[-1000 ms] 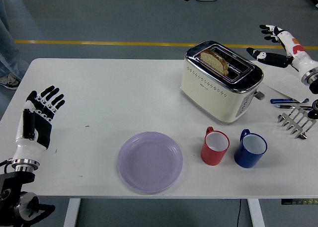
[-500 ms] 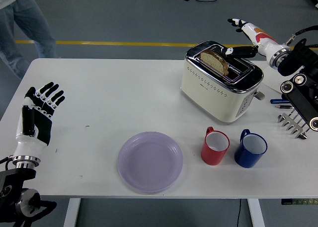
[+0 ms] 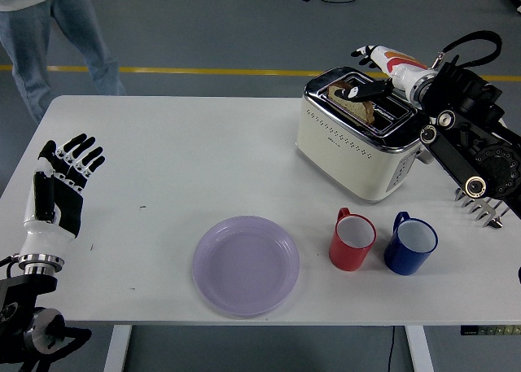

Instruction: Push plate across desktop,pick up the break from the machine,place the break in the plate

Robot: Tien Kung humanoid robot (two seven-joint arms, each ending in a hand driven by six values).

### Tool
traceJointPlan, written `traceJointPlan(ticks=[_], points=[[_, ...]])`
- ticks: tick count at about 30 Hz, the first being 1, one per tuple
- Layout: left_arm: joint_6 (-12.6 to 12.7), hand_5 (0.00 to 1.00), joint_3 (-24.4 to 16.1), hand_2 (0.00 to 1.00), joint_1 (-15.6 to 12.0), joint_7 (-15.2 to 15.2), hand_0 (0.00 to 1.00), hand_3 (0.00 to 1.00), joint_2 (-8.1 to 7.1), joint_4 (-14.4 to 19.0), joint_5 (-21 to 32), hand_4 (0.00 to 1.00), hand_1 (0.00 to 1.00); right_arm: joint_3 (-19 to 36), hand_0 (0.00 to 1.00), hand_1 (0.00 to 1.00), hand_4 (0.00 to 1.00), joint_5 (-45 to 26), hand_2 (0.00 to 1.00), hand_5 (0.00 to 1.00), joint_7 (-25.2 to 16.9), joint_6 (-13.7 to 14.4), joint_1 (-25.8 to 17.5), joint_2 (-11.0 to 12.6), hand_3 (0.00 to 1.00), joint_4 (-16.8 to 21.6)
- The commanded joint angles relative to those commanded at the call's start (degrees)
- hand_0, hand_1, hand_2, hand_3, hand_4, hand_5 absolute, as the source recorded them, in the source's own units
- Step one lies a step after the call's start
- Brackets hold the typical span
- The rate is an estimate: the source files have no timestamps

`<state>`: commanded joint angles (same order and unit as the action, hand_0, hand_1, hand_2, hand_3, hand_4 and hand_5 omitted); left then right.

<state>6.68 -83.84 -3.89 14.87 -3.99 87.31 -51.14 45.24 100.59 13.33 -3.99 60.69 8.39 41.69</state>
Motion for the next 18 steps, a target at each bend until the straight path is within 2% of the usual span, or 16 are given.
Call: traceJointPlan(ticks=[3,4,9,10,15,16,18], points=[[0.02,0.998,0.09,0.761,0.01,0.01,0.764,0.676,-0.08,-0.12,0.03,0.549,0.744,-1.1,0.791,0.747,0.904,-0.37,0.741,0.546,0.64,-0.78,0.74,-0.87,0.846,-1.45],[0.02,0.998,0.15,0.763,0.01,0.01,0.765,0.674,-0.13,-0.2,0.04,0.546,0.746,-1.68,0.748,0.698,0.9,-0.55,0.692,0.552,0.84,-0.75,1.09,-1.31,0.822,-2.15],[0.02,0.998,0.45,0.763,0.02,0.06,0.765,0.674,-0.18,-0.61,0.17,0.546,0.746,-4.06,0.748,0.698,0.9,0.15,0.692,0.552,2.46,0.05,2.17,-3.18,0.822,-4.45],[0.03,0.998,0.54,0.766,0.03,0.07,0.766,0.674,-0.19,-0.66,0.18,0.546,0.749,-4.34,0.596,0.605,0.889,0.3,0.594,0.549,2.74,0.21,2.27,-3.43,0.748,-4.76],[0.04,0.998,0.83,0.766,-0.07,0.1,0.766,0.674,-0.24,-0.81,0.24,0.546,0.749,-5.71,0.596,0.605,0.889,0.64,0.594,0.549,4.35,1.28,2.62,-4.47,0.748,-6.56],[0.07,0.998,0.87,0.768,-0.1,0.14,0.768,0.677,-0.26,-0.87,0.26,0.543,0.754,-6.38,0.445,0.512,0.872,0.51,0.524,0.539,4.93,1.9,2.71,-4.75,0.698,-7.24],[0.09,0.998,0.95,0.768,-0.12,0.2,0.768,0.677,-0.31,-0.92,0.28,0.543,0.754,-6.92,0.445,0.512,0.872,0.29,0.524,0.539,5.42,2.5,2.76,-4.93,0.698,-7.77]])
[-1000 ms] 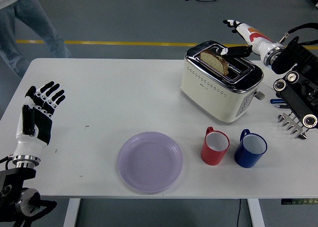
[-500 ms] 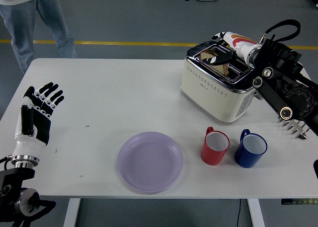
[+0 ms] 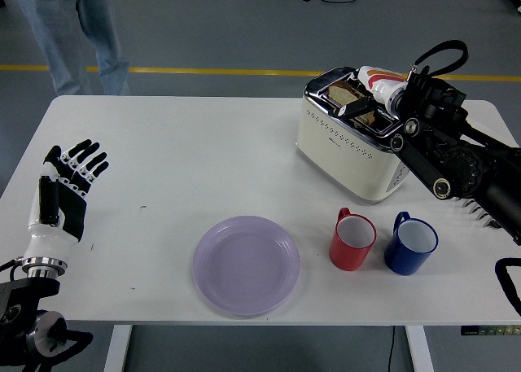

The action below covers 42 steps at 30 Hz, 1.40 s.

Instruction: Push plate across desktop,pick up the break from the machine,place the break in the plate

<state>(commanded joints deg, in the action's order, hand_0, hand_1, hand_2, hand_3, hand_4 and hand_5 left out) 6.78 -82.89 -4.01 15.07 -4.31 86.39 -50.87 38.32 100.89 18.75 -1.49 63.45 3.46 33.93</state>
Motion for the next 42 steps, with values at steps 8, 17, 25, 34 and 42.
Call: traceJointPlan(ticks=[8,17,25,34,42], points=[[0.12,0.998,0.8,0.77,0.0,0.14,0.768,0.677,-0.21,-0.57,0.2,0.541,0.751,-2.45,0.355,0.455,0.833,-1.86,0.495,0.508,1.13,3.03,0.8,-1.6,0.637,-2.72],[0.14,0.998,1.72,0.772,0.29,0.21,0.767,0.679,-0.2,-0.96,0.39,0.533,0.752,-5.46,0.232,0.359,0.569,-3.77,0.434,0.248,2.01,6.2,1.61,-2.81,0.513,-4.21],[0.25,0.998,1.87,0.765,0.65,0.32,0.765,0.679,-0.22,-1.33,0.53,0.531,0.746,-7.18,0.319,0.367,0.375,-4.64,0.427,0.054,2.48,8.01,2.01,-3.32,0.49,-5.41],[0.24,0.998,1.93,0.754,0.84,0.39,0.756,0.677,-0.26,-1.85,0.59,0.529,0.733,-6.28,0.315,0.339,0.287,-3.44,0.394,0.002,2.63,9.81,2.48,-2.4,0.457,-5.09],[0.18,0.998,1.75,0.749,1.0,0.43,0.75,0.671,-0.4,-2.23,0.65,0.529,0.725,-3.99,0.294,0.321,0.267,-1.44,0.377,0.002,3.17,10.32,2.79,-0.71,0.446,-3.69]])
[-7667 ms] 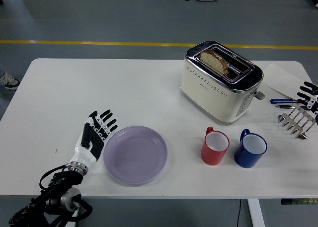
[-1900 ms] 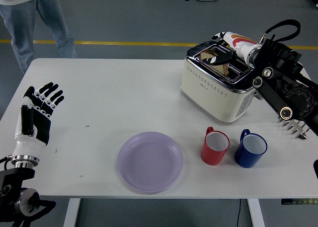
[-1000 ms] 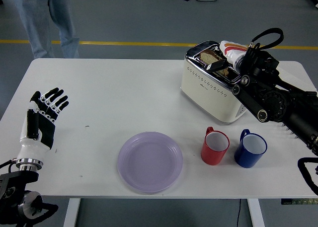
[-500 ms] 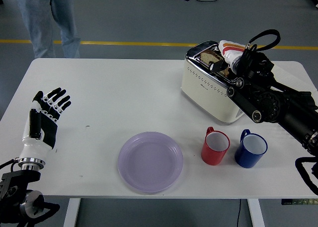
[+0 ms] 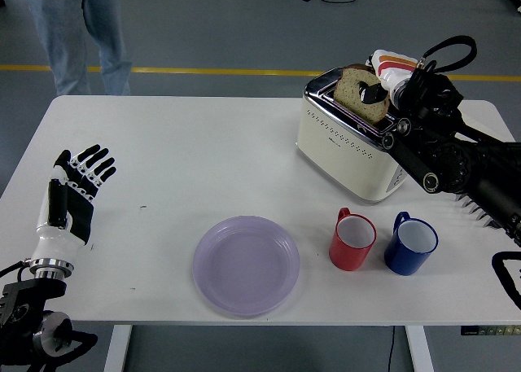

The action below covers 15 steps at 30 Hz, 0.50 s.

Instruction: Push plate across desktop,pick up the break from the machine,place the break in the plate

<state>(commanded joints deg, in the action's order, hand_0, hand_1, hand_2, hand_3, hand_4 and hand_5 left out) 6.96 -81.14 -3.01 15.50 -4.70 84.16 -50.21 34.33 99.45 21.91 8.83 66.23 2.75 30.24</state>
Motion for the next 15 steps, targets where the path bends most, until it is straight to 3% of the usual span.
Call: traceJointPlan(ticks=[6,15], points=[[-0.03,0.998,-0.32,0.746,-0.13,0.07,0.748,0.667,-0.03,-0.25,0.02,0.531,0.718,2.44,0.287,0.317,0.254,1.66,0.373,0.002,0.21,-2.12,0.76,1.72,0.442,1.73],[0.0,0.998,-0.4,0.747,-0.36,0.03,0.751,0.668,-0.06,-0.29,0.02,0.532,0.721,8.56,0.256,0.296,0.25,6.69,0.363,0.002,0.4,-3.15,2.11,5.28,0.424,8.54]])
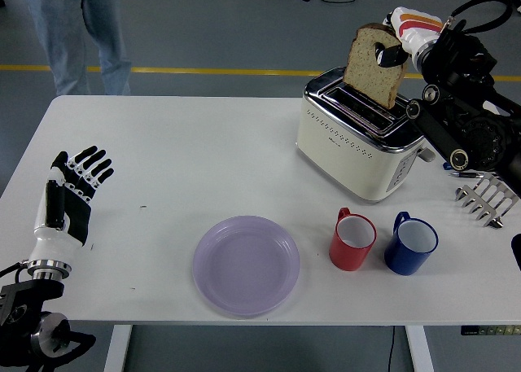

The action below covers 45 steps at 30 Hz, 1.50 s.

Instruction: Push plate across desktop,pick up the break from the machine,place the break in the plate

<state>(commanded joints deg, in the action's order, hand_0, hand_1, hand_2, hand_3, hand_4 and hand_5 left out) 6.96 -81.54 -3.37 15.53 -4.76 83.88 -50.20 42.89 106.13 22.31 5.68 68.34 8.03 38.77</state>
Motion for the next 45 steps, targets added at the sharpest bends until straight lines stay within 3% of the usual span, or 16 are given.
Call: traceJointPlan(ticks=[1,6,7,10,14,22,31,34,39,45], points=[[0.02,0.998,0.03,0.749,-0.05,-0.02,0.75,0.67,-0.01,-0.03,0.01,0.538,0.722,1.03,0.157,0.233,0.217,0.49,0.322,0.002,0.19,0.05,0.04,0.42,0.387,1.55],[0.03,0.998,0.25,0.749,-0.24,-0.18,0.75,0.67,0.0,-0.29,0.12,0.538,0.722,5.38,0.157,0.233,0.217,-0.94,0.322,0.002,1.17,-0.89,-1.15,2.21,0.387,9.53],[0.03,0.998,0.26,0.751,-0.25,-0.2,0.75,0.671,0.0,-0.3,0.13,0.545,0.726,5.65,0.111,0.218,0.206,-1.31,0.31,0.002,1.24,-1.01,-1.28,2.31,0.378,10.53],[-0.16,0.998,0.02,0.751,-0.46,-0.91,0.75,0.671,0.12,-0.64,0.24,0.545,0.726,7.64,0.111,0.218,0.206,-7.9,0.31,0.002,1.66,-2.72,-3.27,3.3,0.378,16.31],[-0.29,0.998,-0.74,0.752,-0.97,-1.18,0.751,0.672,0.43,-1.08,0.54,0.552,0.726,8.18,0.112,0.184,0.22,-15.97,0.307,0.002,2.05,-4.21,-5.54,4.02,0.374,21.27],[-0.29,0.998,-3.51,0.753,-2.33,-1.11,0.753,0.673,1.14,-2.62,0.28,0.553,0.728,3.68,0.114,0.178,0.23,-32.78,0.306,0.002,2.79,-8.76,-12.37,6.19,0.37,32.11],[-0.15,0.998,-5.15,0.752,-2.9,-1.01,0.754,0.665,1.35,-3.34,-0.16,0.55,0.73,-4.52,0.117,0.176,0.195,-40.28,0.304,0.002,1.96,-10.55,-17.1,6.62,0.365,37.05],[-0.17,0.998,-4.95,0.752,-2.82,-0.99,0.754,0.665,1.39,-3.5,-0.28,0.55,0.73,-7.6,0.117,0.176,0.195,-42.51,0.304,0.002,1.41,-10.74,-18.54,5.63,0.365,37.57],[-0.21,0.998,-4.29,0.751,-2.72,-1.02,0.756,0.658,1.38,-3.69,-0.33,0.545,0.729,-10.63,0.119,0.172,0.198,-43.1,0.304,0.002,0.6,-10.5,-19.59,4.18,0.364,36.98],[-0.19,0.998,-4.01,0.75,-2.82,-1.0,0.757,0.656,1.44,-4.03,-0.24,0.54,0.729,-14.64,0.148,0.191,0.204,-40.43,0.307,0.002,-0.51,-10.47,-20.0,1.04,0.365,33.23]])
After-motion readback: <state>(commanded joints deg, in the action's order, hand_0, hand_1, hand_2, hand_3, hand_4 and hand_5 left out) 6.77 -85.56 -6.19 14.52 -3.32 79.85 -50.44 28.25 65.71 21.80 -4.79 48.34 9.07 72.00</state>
